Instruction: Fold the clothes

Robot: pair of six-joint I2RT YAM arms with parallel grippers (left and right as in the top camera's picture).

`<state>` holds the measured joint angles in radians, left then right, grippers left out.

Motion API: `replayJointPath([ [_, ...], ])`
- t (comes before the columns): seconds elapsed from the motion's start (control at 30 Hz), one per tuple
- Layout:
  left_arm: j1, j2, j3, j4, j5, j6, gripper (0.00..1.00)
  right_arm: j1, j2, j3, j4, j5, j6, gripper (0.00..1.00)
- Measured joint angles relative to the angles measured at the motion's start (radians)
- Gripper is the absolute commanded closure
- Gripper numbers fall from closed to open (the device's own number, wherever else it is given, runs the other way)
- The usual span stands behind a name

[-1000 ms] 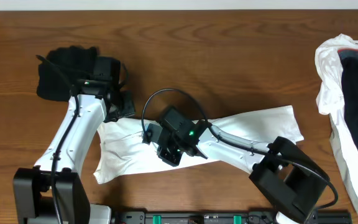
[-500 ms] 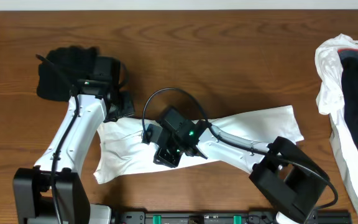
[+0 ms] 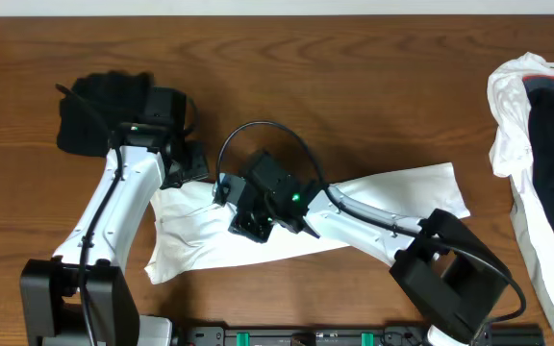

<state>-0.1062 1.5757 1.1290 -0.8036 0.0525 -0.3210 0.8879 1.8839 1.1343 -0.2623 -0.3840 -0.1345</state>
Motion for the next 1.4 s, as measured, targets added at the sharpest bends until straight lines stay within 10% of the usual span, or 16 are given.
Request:
replayJointPath([
  [1.0,0.000,0.000,0.000,-0.005,0.000,0.000,0.55,0.008,0.074,0.000,0.012,0.080,0.156,0.99],
  [1.4,0.000,-0.014,0.002,0.002,0.001,0.000,0.55,-0.001,0.063,0.017,-0.026,0.143,0.220,0.47],
])
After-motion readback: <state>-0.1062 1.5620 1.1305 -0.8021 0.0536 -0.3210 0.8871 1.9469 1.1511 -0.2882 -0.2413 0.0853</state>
